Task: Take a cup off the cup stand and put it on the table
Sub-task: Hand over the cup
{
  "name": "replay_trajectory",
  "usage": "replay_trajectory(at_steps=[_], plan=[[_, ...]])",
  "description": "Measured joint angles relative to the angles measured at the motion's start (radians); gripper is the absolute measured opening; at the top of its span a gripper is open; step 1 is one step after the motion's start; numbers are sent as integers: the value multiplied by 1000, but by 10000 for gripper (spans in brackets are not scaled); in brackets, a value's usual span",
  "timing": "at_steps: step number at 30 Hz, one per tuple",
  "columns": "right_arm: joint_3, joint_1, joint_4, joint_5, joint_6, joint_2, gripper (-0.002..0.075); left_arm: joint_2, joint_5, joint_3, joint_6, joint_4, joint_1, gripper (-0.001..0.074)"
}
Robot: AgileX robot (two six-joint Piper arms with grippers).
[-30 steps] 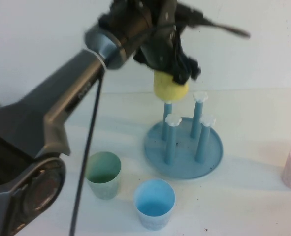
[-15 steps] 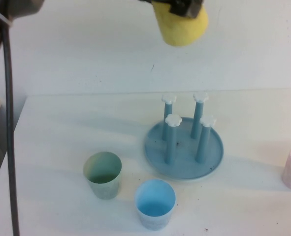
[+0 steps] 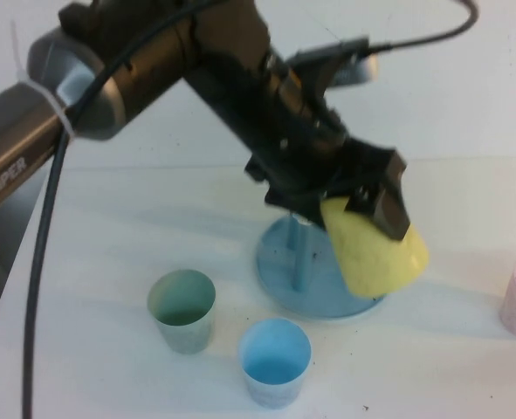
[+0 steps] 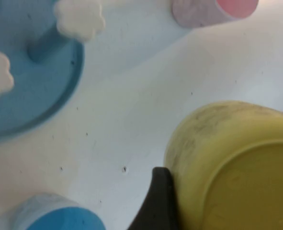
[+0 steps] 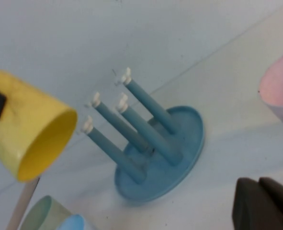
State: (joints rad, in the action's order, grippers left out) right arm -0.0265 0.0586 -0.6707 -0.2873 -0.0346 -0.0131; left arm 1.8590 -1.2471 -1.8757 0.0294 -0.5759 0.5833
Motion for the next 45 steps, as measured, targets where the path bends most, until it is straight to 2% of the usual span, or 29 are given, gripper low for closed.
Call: replay_trajectory(at_steps=[5, 8, 11, 14, 17, 21, 23, 28, 31, 37, 40, 45], plan=[[0, 0, 0, 44, 35, 0, -3, -105, 84, 243, 19, -72, -7, 587], [0, 0, 0, 35, 113, 0, -3, -185, 131, 370, 33, -137, -37, 587], [0, 0, -43, 27, 231, 0, -3, -268, 177, 495, 55, -238, -112, 586], [0, 0, -175, 24, 395, 0, -3, -319, 210, 614, 117, -422, -225, 587], [0, 0, -448, -21, 714, 16, -3, -326, 210, 705, 233, -697, -316, 587], [0, 0, -895, -84, 1263, 127, -3, -317, 182, 786, 351, -994, -364, 586], [9, 0, -967, -100, 1458, 199, -3, -312, 155, 798, 373, -1048, -364, 586], [152, 0, -1021, -187, 1707, 443, 10, -300, 112, 798, 371, -1080, -364, 586], [257, 0, -1023, -318, 1849, 598, 78, -300, 91, 798, 350, -1083, -364, 586], [455, 0, -1023, -651, 1992, 938, 351, -300, 79, 798, 296, -1085, -364, 586], [539, 0, -1023, -772, 2001, 1087, 407, -300, 79, 798, 284, -1086, -364, 586], [668, 0, -1021, -866, 2005, 1275, 428, -300, 79, 798, 276, -1086, -364, 586]])
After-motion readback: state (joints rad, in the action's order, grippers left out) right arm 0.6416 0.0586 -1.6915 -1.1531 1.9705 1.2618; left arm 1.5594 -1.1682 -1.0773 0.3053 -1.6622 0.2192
